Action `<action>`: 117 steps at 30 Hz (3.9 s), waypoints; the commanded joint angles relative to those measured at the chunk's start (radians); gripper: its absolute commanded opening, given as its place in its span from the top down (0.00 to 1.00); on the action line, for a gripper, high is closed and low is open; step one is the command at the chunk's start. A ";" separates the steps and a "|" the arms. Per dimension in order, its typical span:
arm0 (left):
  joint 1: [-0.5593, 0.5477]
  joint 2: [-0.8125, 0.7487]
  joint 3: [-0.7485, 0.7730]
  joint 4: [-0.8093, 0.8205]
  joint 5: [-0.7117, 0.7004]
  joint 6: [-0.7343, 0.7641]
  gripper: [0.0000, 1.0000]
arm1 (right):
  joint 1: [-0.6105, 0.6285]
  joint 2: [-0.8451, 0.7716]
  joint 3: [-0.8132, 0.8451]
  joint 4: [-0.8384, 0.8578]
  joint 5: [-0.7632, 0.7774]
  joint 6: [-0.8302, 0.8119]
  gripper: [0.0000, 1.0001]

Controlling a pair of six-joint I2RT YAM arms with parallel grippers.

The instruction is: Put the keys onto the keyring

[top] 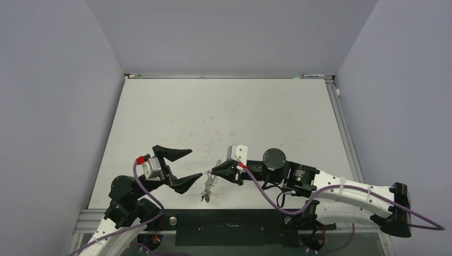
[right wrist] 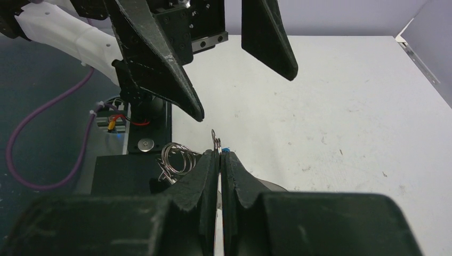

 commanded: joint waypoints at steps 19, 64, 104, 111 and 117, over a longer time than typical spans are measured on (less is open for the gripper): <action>-0.009 0.042 -0.043 0.293 0.273 -0.158 0.53 | -0.005 -0.044 -0.040 0.201 -0.161 0.106 0.95; -0.024 0.096 -0.040 0.279 0.280 -0.156 0.72 | -0.002 0.020 -0.001 0.283 -0.107 0.112 0.95; -0.024 0.137 0.051 0.088 0.265 -0.050 1.00 | 0.024 0.030 0.036 0.225 -0.113 0.075 0.85; -0.024 0.149 0.075 0.034 0.243 -0.013 1.00 | 0.018 0.022 0.143 -0.029 -0.088 -0.041 0.55; -0.029 0.153 0.074 0.025 0.239 -0.006 1.00 | -0.007 0.072 0.264 -0.268 -0.100 -0.132 0.56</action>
